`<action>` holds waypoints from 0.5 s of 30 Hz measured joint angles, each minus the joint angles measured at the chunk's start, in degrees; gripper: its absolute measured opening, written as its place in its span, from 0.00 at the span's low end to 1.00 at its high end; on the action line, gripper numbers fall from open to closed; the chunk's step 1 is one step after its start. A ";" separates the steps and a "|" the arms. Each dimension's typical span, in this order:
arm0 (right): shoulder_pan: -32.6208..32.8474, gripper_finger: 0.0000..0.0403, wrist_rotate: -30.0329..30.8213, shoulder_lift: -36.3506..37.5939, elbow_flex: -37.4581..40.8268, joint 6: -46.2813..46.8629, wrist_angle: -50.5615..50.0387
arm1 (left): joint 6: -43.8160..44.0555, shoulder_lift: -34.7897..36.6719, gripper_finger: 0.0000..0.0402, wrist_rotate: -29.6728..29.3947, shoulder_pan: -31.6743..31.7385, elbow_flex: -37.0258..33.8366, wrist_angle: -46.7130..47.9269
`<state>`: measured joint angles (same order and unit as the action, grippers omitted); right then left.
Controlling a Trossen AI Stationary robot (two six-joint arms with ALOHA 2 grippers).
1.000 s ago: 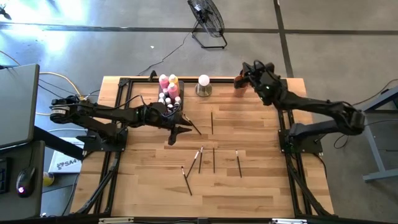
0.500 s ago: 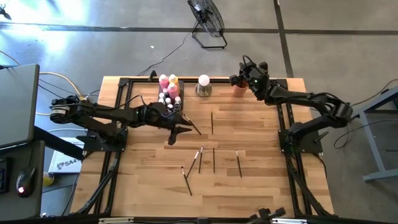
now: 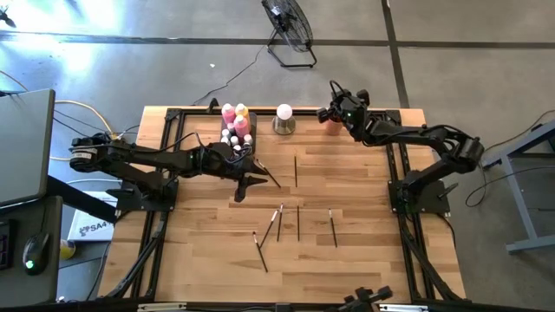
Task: Pick & Place Paint Supplies
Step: Put the silver paintbrush into the orange cup
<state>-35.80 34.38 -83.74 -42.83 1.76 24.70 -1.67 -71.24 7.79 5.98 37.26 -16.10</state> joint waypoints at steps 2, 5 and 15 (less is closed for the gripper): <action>0.01 0.01 -0.30 0.00 0.00 -0.09 -0.01 | 0.00 0.00 0.26 0.02 0.00 0.01 0.00; 0.01 0.01 -0.43 0.00 0.00 0.06 -0.25 | 0.00 0.00 0.26 0.04 0.00 0.00 0.00; 0.05 0.10 -1.34 0.00 0.00 0.02 -0.91 | -0.07 0.00 0.26 0.18 0.00 0.00 -0.02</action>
<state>-35.75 33.04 -83.74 -42.83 1.78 23.79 -1.74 -71.24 7.98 5.98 37.26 -16.12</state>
